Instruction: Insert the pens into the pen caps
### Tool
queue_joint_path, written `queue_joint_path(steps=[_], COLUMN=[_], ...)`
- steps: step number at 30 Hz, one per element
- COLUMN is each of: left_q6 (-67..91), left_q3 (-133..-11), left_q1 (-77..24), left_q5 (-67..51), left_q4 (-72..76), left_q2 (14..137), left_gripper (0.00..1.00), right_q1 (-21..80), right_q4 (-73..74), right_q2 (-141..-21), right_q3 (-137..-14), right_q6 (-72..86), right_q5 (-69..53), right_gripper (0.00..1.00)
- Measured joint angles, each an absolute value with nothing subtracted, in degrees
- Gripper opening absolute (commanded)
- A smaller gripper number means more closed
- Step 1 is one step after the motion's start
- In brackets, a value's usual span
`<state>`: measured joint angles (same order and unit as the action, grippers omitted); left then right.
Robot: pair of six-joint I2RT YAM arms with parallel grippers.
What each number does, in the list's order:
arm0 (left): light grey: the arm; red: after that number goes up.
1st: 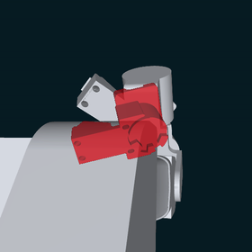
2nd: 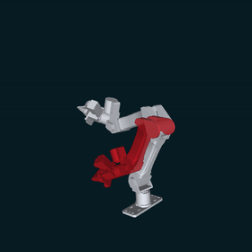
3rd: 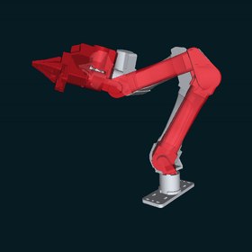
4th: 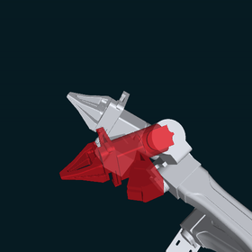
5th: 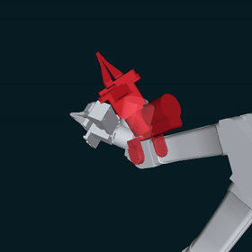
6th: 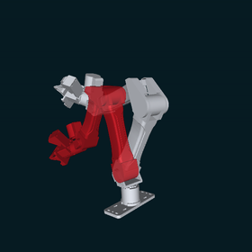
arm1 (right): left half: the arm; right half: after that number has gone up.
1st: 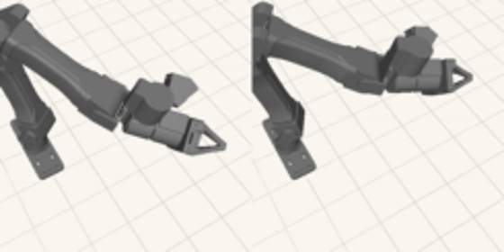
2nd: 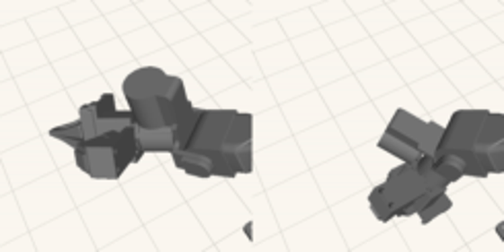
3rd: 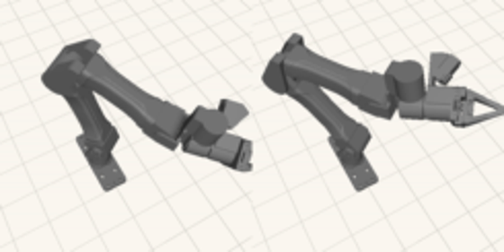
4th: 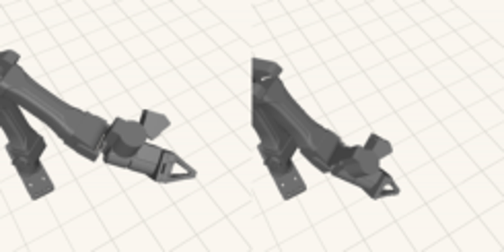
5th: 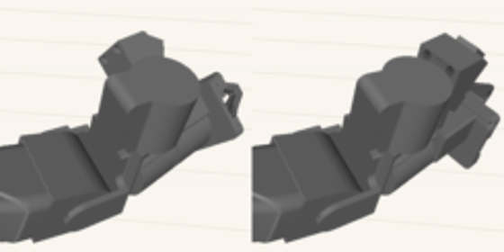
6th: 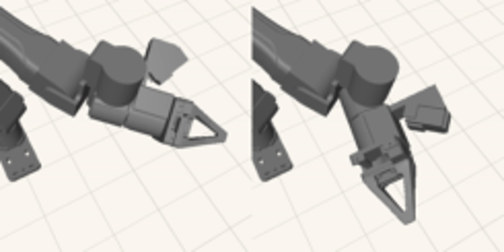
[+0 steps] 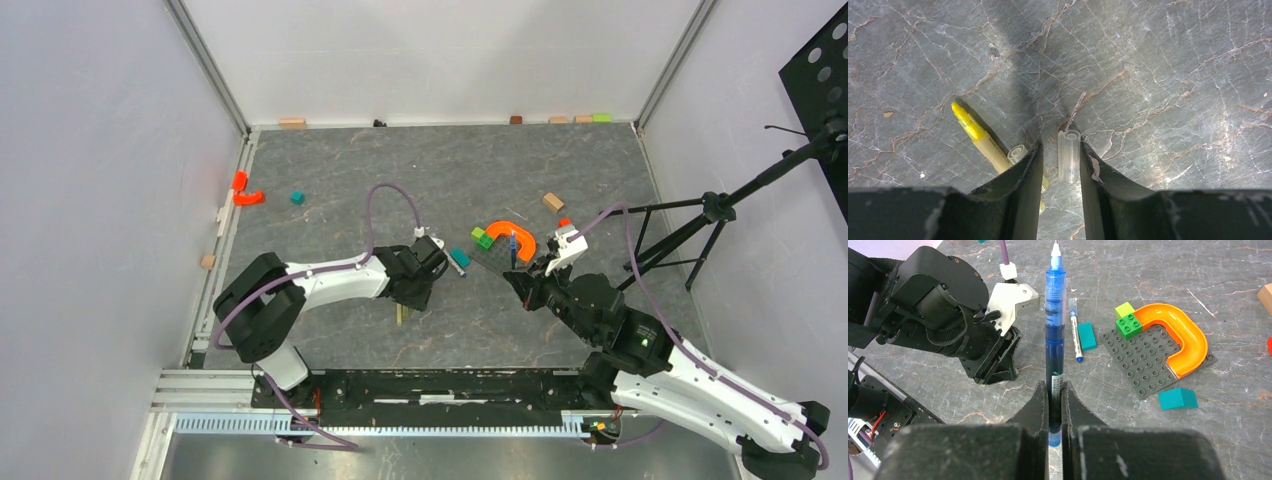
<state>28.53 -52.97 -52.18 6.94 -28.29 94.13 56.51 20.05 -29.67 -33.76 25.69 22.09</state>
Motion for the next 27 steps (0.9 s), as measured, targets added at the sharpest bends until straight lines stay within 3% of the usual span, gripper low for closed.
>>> queue_joint_path(steps=[9,18,27], left_q6=[28.6,29.5,30.2], left_q3=[-52.2,-52.5,-51.5], left_q1=[-53.8,-56.0,-56.4], left_q5=[8.2,11.4,11.9], left_q4=[-27.2,-27.0,-26.0], left_q2=[93.6,94.5,93.3], left_gripper=[0.47,0.05,0.02], right_q1=[56.5,56.5,56.5], right_q4=[19.8,19.8,18.9], right_q2=[-29.1,-28.7,-29.3], right_q3=[-33.3,-33.3,-33.2], right_q6=[25.7,25.9,26.2], right_q5=[21.8,21.4,21.2], right_gripper=[0.00,0.00,0.00])
